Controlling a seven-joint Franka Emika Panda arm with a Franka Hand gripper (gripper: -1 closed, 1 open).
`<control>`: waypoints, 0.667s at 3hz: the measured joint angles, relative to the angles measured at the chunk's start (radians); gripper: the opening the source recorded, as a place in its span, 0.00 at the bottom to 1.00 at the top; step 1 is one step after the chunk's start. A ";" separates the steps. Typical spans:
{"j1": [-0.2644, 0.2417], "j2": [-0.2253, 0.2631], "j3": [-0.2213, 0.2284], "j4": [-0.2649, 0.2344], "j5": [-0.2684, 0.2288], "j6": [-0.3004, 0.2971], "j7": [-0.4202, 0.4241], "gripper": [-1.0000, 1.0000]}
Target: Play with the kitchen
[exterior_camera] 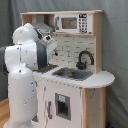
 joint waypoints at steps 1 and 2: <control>-0.007 0.016 -0.034 -0.003 0.063 -0.001 0.078 1.00; -0.016 0.031 -0.083 -0.005 0.127 -0.001 0.144 1.00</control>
